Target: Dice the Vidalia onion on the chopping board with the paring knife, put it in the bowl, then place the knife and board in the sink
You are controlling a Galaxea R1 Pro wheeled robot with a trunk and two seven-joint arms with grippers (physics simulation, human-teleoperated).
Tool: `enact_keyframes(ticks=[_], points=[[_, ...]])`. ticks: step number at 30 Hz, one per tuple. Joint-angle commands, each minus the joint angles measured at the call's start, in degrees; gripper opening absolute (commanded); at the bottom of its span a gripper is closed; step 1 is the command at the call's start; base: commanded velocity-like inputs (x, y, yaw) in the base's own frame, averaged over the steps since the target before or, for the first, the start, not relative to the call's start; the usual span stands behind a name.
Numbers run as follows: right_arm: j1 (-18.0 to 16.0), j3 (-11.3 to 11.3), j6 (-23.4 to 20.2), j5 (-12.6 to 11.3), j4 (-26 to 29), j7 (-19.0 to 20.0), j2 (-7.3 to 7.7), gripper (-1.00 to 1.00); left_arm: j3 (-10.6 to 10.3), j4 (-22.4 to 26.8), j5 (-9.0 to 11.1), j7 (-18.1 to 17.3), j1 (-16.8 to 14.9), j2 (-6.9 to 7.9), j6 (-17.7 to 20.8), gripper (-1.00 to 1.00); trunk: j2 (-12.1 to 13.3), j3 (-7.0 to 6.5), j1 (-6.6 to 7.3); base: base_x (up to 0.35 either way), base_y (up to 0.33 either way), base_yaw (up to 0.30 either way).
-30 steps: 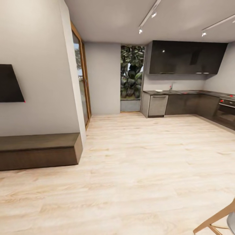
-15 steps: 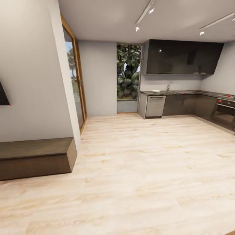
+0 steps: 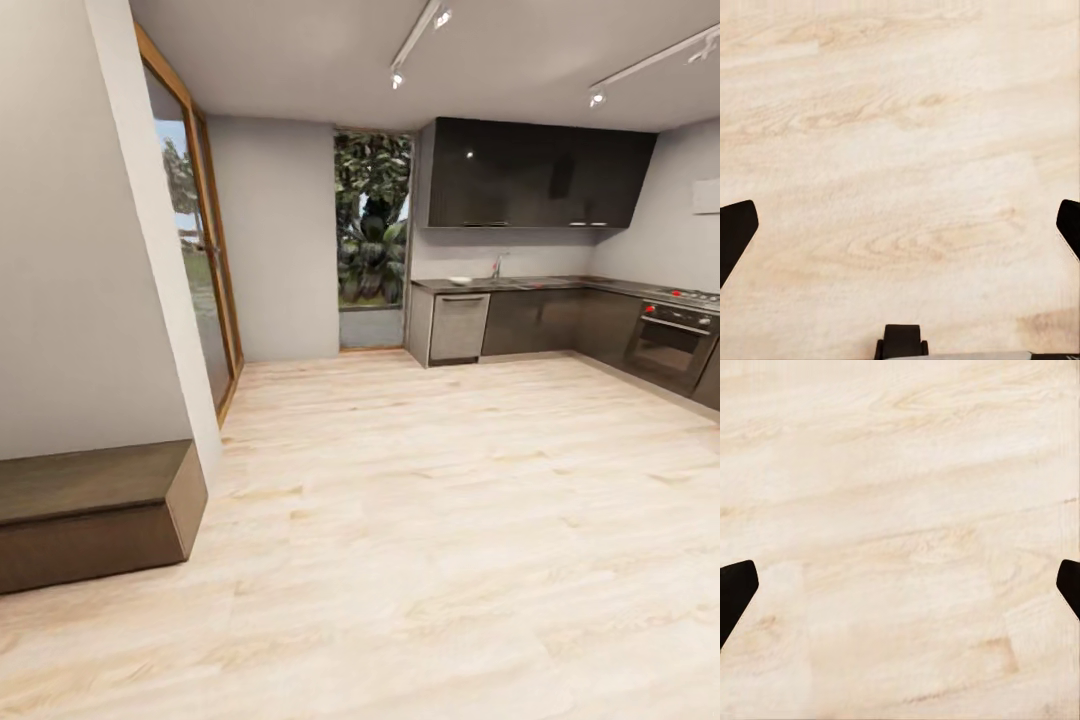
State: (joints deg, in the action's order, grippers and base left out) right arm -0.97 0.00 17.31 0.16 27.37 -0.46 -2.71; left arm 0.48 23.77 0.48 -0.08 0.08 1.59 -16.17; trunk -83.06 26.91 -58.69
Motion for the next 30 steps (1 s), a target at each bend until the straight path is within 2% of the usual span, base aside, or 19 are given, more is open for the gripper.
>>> enact_keyframes(ticks=[1,14,30], points=[[-0.02,0.00,0.18,0.01,-0.04,-0.05,-0.01,1.00,0.04,0.05,0.05,-0.01,0.03,0.00,-0.09,1.00,-0.02,0.05,-0.04,0.345,0.000,-0.006],[-0.01,-0.06,0.18,0.01,-0.04,0.01,0.06,1.00,0.04,0.05,0.05,-0.01,0.01,0.00,-0.09,1.00,-0.02,0.05,-0.04,0.345,0.000,-0.034],[-0.03,-0.09,0.18,0.01,-0.04,0.02,0.06,1.00,0.04,0.05,0.05,-0.01,0.00,0.00,-0.09,1.00,-0.02,0.05,-0.04,0.345,0.000,-0.208]])
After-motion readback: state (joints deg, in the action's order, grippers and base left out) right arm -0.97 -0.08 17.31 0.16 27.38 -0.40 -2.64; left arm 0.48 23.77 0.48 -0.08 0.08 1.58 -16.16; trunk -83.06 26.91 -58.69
